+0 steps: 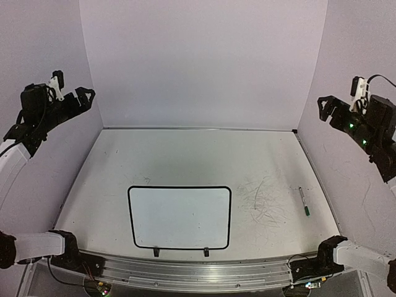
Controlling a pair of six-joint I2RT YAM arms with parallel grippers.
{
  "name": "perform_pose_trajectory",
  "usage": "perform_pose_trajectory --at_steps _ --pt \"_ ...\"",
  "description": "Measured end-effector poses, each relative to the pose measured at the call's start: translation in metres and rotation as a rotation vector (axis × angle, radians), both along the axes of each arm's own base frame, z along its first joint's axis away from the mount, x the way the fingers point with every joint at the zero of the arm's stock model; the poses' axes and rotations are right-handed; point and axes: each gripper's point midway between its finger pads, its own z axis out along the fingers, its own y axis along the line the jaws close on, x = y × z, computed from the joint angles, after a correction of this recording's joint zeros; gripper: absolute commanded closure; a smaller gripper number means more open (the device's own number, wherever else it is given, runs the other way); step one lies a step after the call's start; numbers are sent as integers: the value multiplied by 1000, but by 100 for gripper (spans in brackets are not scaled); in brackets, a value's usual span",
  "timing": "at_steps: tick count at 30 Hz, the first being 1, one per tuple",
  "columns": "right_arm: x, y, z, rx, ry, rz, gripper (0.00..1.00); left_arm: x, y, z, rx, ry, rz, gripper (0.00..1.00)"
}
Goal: Write a sentence on the whiteboard
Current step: Move the whiteboard to the center of the board.
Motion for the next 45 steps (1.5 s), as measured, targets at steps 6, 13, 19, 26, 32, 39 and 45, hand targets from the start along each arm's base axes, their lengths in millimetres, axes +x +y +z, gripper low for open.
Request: perform_pose_trajectory --at_steps 6,13,19,26,32,39,45 --pt "22 33 -31 28 105 132 2 19 -23 -39 -30 131 -121 0" --pt "20 150 -99 28 327 434 2 33 -38 -68 -66 225 -193 1" --pt "-33 254 -157 -3 515 666 2 42 -46 -89 -76 284 -221 1" --pt "-102 310 -211 -9 690 772 2 38 -71 -120 -67 361 -278 1" --pt "-147 328 -236 -2 776 735 3 28 -96 -139 -35 405 -321 0" --pt "-186 327 -286 -69 905 617 2 19 -98 -152 -17 423 -320 1" --pt "-175 305 -259 -15 798 608 2 3 -95 -163 -32 446 -325 1"
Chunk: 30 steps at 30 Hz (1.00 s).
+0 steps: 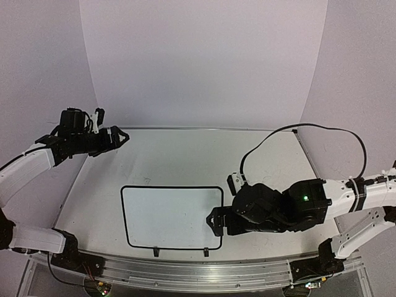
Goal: Write a sentence on the whiteboard
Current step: Move the whiteboard to the center of the board.
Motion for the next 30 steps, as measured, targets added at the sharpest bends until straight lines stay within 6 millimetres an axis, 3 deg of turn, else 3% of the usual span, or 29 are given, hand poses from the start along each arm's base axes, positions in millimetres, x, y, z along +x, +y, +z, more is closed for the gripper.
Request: perform_pose_trajectory --at_steps 5,10,16,24,30 --pt "4 4 -5 6 -23 56 6 -39 6 -35 -9 126 9 3" --pt "-6 19 -34 -44 66 53 11 -60 13 -44 -7 174 38 4" --pt "-42 33 -78 -151 169 68 22 -65 14 -56 6 212 41 5" --pt "-42 40 -104 -225 204 33 50 -69 13 -61 12 226 33 4" --pt "-43 46 -117 -254 212 36 55 -75 13 -62 10 223 29 3"
